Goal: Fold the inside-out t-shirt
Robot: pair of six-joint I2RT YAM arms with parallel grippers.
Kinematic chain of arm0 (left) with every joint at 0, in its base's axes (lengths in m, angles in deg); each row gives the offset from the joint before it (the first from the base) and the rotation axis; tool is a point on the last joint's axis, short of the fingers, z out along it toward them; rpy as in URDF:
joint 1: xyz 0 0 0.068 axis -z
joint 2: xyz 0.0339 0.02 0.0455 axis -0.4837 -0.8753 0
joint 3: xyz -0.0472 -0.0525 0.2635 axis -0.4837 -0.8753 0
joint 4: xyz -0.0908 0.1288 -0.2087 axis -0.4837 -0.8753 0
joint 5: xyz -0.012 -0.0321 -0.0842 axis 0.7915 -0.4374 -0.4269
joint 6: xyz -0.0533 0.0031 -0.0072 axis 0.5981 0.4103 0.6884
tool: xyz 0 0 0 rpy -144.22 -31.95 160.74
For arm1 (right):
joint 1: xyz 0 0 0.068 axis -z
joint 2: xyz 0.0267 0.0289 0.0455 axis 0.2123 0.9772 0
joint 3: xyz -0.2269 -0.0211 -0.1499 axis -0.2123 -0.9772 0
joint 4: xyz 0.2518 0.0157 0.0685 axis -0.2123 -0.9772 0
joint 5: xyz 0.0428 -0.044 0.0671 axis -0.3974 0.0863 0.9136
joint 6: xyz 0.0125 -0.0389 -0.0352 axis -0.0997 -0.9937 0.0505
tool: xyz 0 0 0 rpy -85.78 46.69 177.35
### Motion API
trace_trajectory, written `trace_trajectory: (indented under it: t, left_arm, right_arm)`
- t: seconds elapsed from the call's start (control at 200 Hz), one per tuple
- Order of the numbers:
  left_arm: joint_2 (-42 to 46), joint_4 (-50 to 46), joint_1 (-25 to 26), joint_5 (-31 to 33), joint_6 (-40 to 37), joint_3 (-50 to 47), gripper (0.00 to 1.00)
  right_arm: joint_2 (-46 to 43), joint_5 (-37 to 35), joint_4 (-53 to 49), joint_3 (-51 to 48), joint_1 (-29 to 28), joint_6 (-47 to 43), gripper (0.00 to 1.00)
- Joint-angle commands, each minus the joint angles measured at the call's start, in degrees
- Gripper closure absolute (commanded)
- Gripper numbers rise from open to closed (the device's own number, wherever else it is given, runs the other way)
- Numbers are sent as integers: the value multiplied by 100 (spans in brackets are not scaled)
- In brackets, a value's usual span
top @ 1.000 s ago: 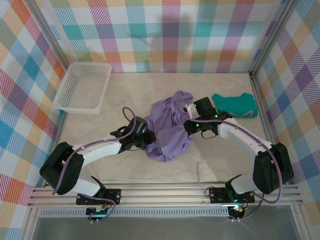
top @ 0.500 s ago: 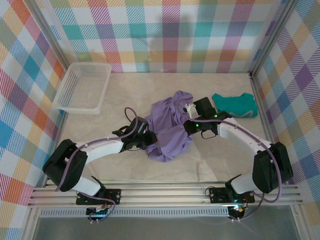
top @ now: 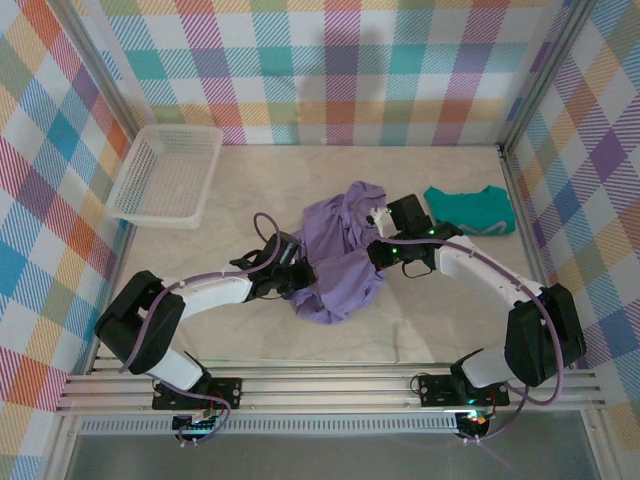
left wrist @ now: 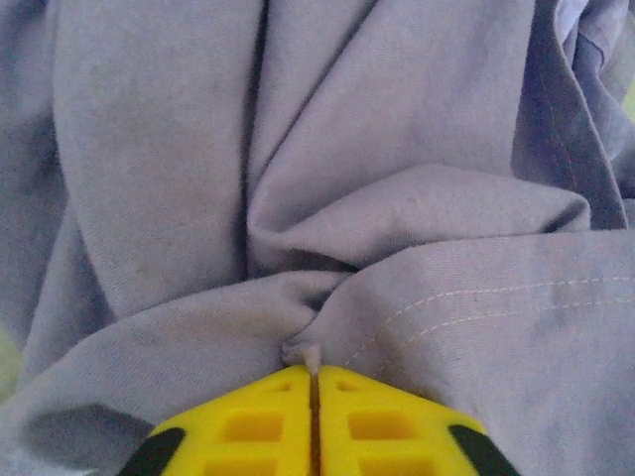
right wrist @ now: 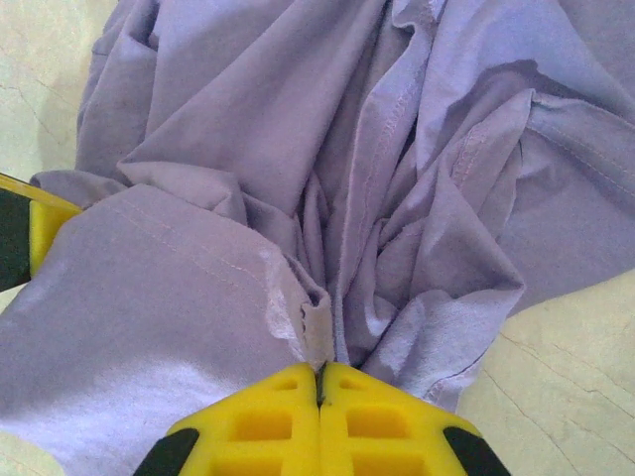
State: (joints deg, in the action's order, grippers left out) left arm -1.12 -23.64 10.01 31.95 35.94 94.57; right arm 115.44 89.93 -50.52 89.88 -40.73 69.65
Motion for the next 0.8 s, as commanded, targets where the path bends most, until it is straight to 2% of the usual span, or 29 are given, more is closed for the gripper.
trace_trajectory:
  t: [0.0,0.105,0.22,0.405,0.6,0.71,0.795]
  left_arm:
    - [96,99,-23,45,-99,153,98]
    - [556,45,-240,241,-279,57,100]
    - [1551,217,-592,584,-536,-280,100]
    - [2925,476,-1081,642,-1071,-487,100]
    - [3212,367,-1222,285,-1579,-205,100]
    - [3299,210,-1239,307,-1760,-69,100]
    - [3276,148,-1260,268,-1864,-21,100]
  right_arm:
    - [-54,-42,31,23,26,31,100]
    - [-186,-100,168,-2,34,57,100]
    - [-555,-71,505,-128,124,215,100]
    - [-1339,536,1461,-585,438,565,100]
    - [-1526,1775,2236,-707,447,717,100]
    - [-1467,2151,2542,-682,447,932,100]
    - [-1404,2180,2641,-654,447,1101,100]
